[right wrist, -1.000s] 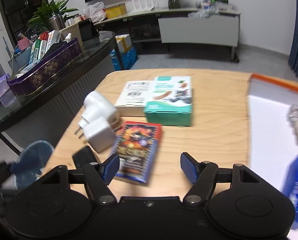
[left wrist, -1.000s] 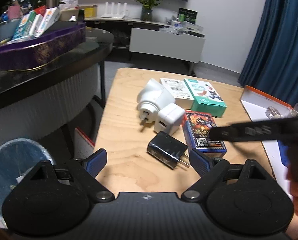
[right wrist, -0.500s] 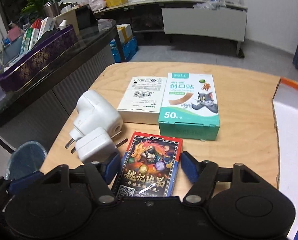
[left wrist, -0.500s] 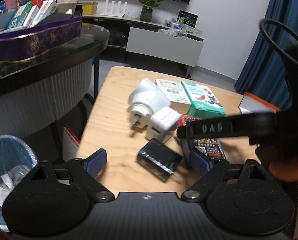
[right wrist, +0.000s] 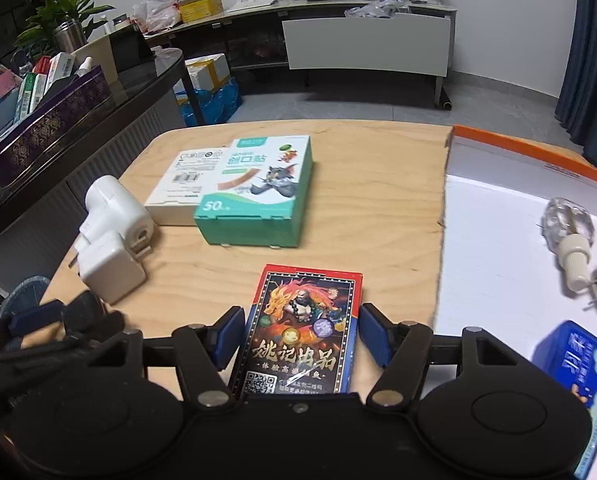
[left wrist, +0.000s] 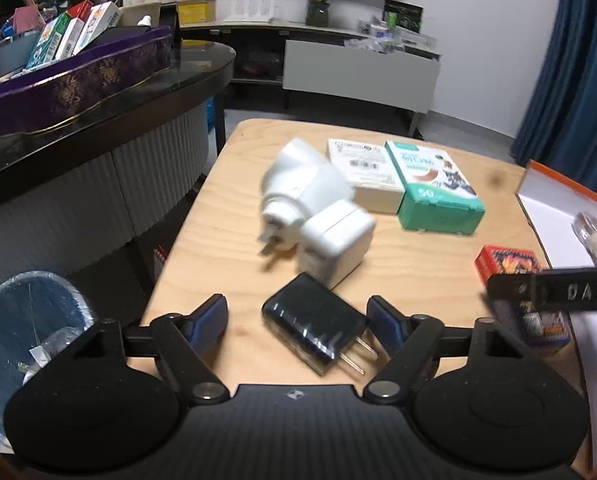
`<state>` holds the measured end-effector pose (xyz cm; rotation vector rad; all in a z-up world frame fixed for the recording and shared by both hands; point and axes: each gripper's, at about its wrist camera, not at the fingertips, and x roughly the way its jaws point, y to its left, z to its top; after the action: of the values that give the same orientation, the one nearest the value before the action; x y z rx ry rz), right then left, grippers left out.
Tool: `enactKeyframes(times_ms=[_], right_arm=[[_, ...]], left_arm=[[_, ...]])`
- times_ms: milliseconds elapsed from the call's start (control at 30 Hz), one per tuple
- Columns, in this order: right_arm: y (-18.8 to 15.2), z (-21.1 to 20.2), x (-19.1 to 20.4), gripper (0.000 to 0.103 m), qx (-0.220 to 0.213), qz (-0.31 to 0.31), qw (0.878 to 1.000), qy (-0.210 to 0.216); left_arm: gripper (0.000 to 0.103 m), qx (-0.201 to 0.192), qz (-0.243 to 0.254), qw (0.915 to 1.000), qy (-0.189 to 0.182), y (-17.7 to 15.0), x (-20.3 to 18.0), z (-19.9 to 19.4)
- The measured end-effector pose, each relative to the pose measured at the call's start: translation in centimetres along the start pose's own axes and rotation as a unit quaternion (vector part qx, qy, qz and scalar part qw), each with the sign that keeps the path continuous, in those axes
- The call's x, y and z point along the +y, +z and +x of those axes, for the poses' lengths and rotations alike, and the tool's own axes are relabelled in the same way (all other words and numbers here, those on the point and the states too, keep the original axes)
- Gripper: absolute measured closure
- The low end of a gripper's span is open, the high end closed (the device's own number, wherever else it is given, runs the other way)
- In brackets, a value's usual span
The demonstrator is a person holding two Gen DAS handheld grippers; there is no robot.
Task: Organize rigid objects
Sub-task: 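Grasp the black charger with left tool while right tool grasps red card box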
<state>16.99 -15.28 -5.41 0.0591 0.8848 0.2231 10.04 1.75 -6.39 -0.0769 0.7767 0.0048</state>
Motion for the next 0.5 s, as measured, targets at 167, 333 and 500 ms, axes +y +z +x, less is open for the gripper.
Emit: enactKeyframes(times_ms=[167,333,500], right_arm=[[-0.7,-0.5,-0.1,0.027,-0.007,-0.001,1.000,0.002],[-0.4,-0.2,0.4,0.024,0.002,0.006,1.000,-0.004],[-0.8,0.2,1.9,0.030,-0.002,-0.020,1.000,-0.013]], left_arm=[[0.028,-0.007,0.019,0.9997,0.009,-0.7,1.2,-1.5],[0.035,-0.018,0.028,0.9994,0.008,0.1,-0.1,-0.4],[0.067,-0.020,0.044,0.9988,0.008,-0.5,-1.0,0.1]])
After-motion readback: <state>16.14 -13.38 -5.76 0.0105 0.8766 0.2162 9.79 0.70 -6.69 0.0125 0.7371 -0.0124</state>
